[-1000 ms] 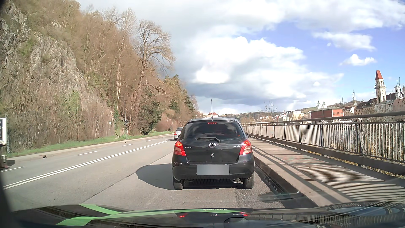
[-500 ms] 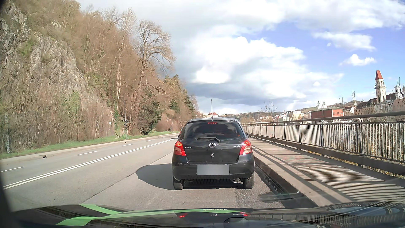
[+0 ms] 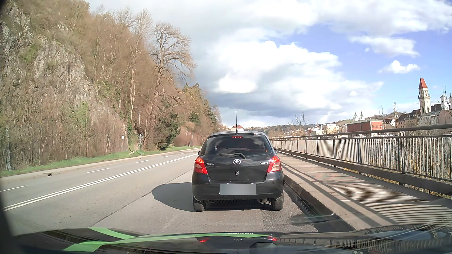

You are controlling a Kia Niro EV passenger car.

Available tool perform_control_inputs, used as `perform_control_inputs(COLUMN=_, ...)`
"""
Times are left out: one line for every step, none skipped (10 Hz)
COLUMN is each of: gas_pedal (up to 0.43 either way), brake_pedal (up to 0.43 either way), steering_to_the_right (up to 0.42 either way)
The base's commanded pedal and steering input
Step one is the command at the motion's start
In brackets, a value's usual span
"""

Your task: Follow the waypoints while adhering to traffic rules and regulations

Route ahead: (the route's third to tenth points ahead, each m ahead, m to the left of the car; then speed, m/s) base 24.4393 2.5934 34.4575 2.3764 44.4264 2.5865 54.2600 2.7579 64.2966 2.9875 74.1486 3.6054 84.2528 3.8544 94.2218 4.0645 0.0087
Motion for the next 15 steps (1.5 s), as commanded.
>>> perform_control_inputs(gas_pedal=0.000, brake_pedal=0.402, steering_to_the_right=-0.014)
perform_control_inputs(gas_pedal=0.000, brake_pedal=0.390, steering_to_the_right=-0.010)
perform_control_inputs(gas_pedal=0.000, brake_pedal=0.378, steering_to_the_right=-0.008)
perform_control_inputs(gas_pedal=0.000, brake_pedal=0.360, steering_to_the_right=-0.008)
perform_control_inputs(gas_pedal=0.000, brake_pedal=0.360, steering_to_the_right=-0.008)
perform_control_inputs(gas_pedal=0.000, brake_pedal=0.360, steering_to_the_right=-0.007)
perform_control_inputs(gas_pedal=0.000, brake_pedal=0.360, steering_to_the_right=-0.008)
perform_control_inputs(gas_pedal=0.000, brake_pedal=0.354, steering_to_the_right=-0.008)
perform_control_inputs(gas_pedal=0.000, brake_pedal=0.317, steering_to_the_right=-0.008)
perform_control_inputs(gas_pedal=0.000, brake_pedal=0.238, steering_to_the_right=-0.009)
perform_control_inputs(gas_pedal=0.000, brake_pedal=0.195, steering_to_the_right=-0.008)
perform_control_inputs(gas_pedal=0.000, brake_pedal=0.152, steering_to_the_right=-0.008)
perform_control_inputs(gas_pedal=0.000, brake_pedal=0.043, steering_to_the_right=-0.009)
perform_control_inputs(gas_pedal=0.000, brake_pedal=0.000, steering_to_the_right=-0.009)
perform_control_inputs(gas_pedal=0.000, brake_pedal=0.000, steering_to_the_right=-0.009)
